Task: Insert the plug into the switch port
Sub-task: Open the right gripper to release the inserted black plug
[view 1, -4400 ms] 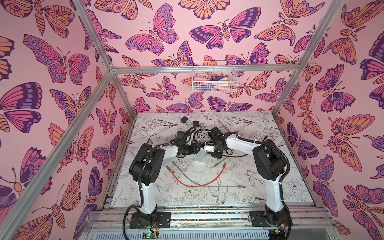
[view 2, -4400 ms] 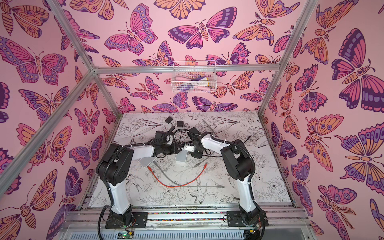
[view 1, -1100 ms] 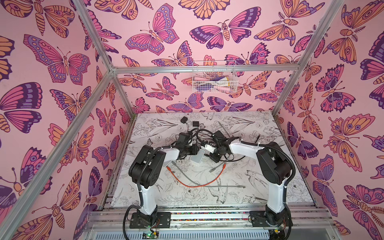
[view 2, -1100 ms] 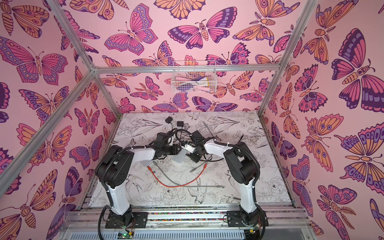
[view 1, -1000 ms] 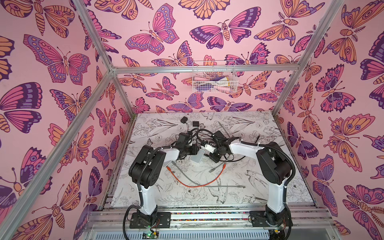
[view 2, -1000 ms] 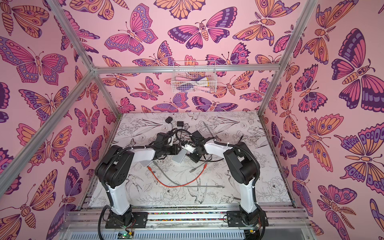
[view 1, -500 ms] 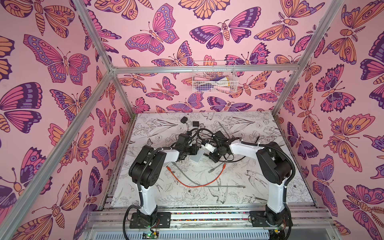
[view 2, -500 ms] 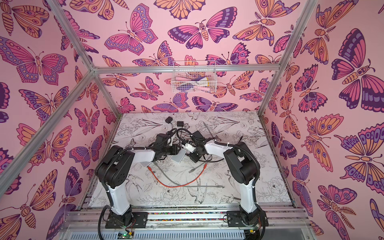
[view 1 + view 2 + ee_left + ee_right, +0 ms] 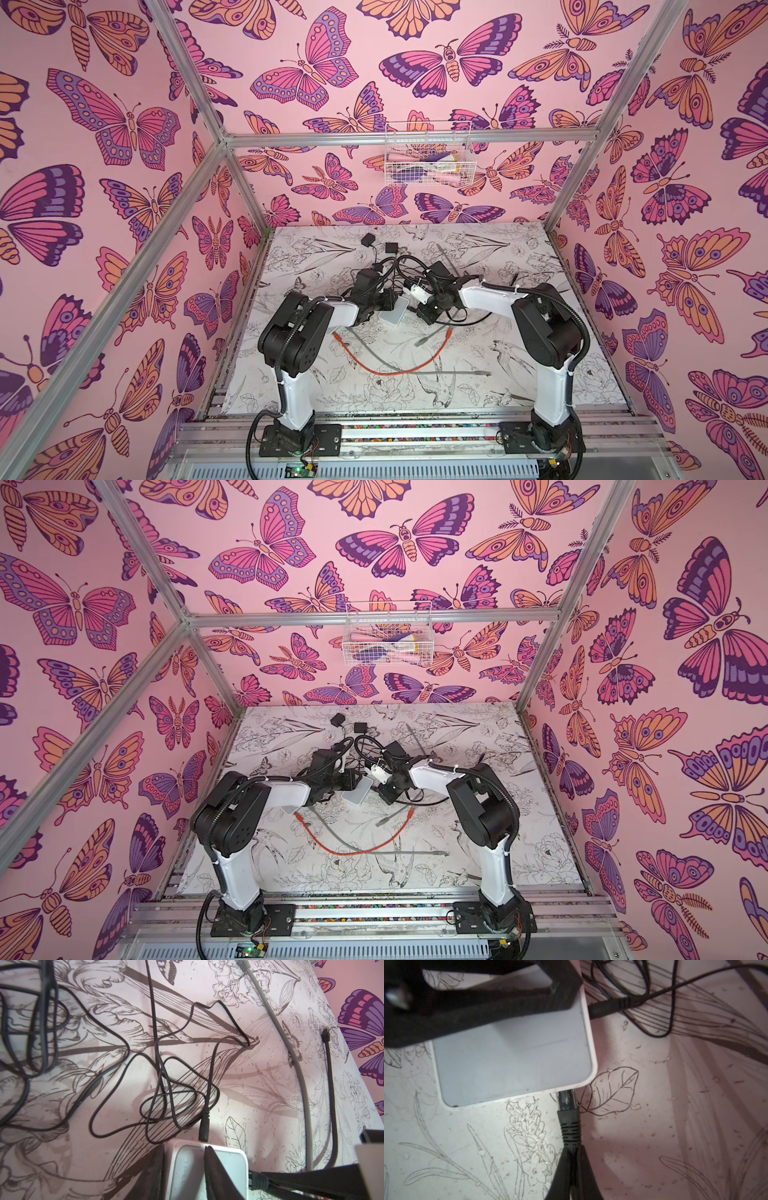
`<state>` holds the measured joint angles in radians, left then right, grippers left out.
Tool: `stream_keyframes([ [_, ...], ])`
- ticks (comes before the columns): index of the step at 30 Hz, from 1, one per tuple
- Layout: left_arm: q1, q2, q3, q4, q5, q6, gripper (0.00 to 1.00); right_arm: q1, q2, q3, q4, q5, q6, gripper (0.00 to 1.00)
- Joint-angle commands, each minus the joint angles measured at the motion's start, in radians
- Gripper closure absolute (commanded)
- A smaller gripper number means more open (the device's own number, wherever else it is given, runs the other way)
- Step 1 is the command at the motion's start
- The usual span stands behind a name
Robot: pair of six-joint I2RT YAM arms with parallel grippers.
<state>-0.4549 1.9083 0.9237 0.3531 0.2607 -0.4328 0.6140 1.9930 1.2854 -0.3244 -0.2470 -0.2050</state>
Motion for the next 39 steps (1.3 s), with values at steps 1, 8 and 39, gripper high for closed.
stream_keyframes([
  [1, -0.139, 0.061, -0.055, -0.130, 0.288, -0.036, 0.67, 0.032, 0.024, 0.064, 0.420, -0.140, 0.034, 1.00],
  [8, -0.144, 0.061, -0.056, -0.124, 0.285, -0.030, 0.67, 0.030, 0.020, 0.065, 0.411, -0.131, 0.023, 1.00],
  [39, -0.045, -0.332, -0.077, -0.339, 0.129, 0.058, 0.63, 0.015, -0.255, -0.033, 0.045, 0.262, -0.012, 0.62],
])
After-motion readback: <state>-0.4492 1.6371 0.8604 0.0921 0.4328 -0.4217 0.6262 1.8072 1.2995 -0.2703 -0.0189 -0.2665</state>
